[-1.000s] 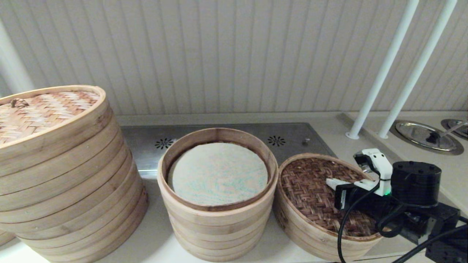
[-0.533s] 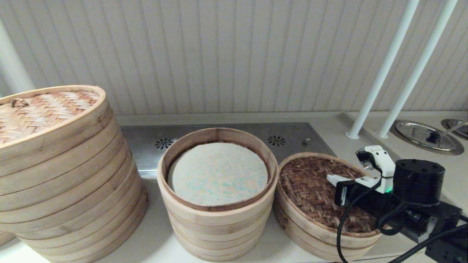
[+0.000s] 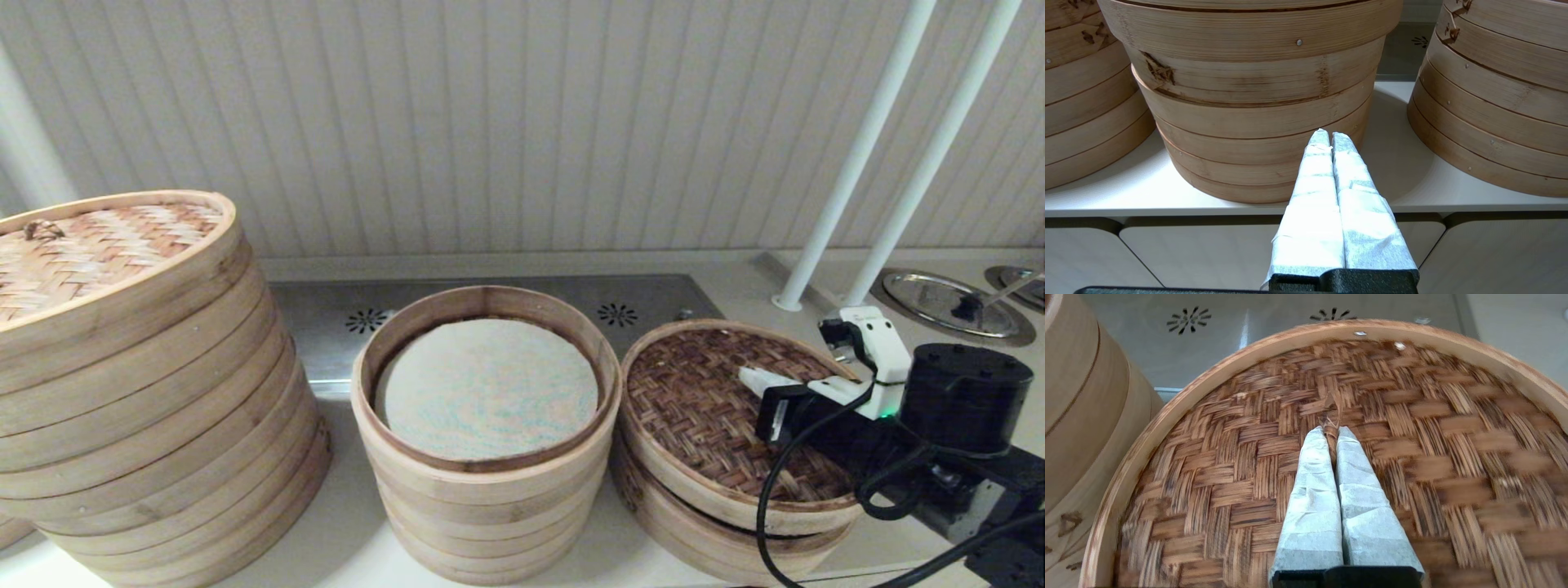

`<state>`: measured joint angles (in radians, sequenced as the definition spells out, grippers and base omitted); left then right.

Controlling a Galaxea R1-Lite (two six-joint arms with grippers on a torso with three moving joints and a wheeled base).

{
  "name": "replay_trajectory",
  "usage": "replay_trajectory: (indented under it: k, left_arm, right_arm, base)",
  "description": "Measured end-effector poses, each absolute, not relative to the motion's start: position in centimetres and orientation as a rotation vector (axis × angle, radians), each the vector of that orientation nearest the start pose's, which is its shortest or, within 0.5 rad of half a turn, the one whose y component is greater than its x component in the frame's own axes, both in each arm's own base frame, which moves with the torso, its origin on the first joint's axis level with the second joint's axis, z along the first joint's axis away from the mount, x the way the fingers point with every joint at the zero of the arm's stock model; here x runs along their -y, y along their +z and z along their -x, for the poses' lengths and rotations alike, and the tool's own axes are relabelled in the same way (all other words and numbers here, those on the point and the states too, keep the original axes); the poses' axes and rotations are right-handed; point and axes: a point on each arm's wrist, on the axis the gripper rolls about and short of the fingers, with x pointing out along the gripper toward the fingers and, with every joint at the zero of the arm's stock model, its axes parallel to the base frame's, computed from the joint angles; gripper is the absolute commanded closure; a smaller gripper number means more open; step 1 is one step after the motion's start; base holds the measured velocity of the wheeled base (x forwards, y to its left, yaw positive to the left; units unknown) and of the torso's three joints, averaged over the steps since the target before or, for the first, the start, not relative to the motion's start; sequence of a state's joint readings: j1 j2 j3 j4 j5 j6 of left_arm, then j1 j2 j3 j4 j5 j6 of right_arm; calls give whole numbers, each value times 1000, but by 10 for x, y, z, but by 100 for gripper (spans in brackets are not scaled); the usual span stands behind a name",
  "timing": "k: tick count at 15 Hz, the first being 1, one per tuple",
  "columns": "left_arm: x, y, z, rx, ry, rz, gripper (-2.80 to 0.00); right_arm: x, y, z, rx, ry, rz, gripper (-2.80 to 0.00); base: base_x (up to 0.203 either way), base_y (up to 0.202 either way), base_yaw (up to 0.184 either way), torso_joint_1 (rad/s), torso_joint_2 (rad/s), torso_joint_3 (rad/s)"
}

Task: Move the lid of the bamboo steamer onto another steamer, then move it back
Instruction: Put the steamer

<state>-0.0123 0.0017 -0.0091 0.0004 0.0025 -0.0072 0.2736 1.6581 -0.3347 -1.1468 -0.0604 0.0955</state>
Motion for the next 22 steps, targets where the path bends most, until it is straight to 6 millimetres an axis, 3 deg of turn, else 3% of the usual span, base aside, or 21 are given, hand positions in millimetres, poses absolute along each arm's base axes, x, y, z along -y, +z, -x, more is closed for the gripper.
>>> replay_trajectory:
  k: [8,17,22]
  left_arm:
    - [0,78,23,7,-10,8,0]
    - [0,78,23,7,-10,8,0]
    - [0,78,23,7,-10,7,0]
  right_arm:
    - [-59,165,-235,-86,151,-73,0]
    - [-62,236,-238,-14,91,-92,0]
    - [-77,273,-236,5,145,-161,0]
  base:
    - [0,0,0,0,0,0]
    - [0,0,0,0,0,0]
    - [0,0,0,0,0,0]
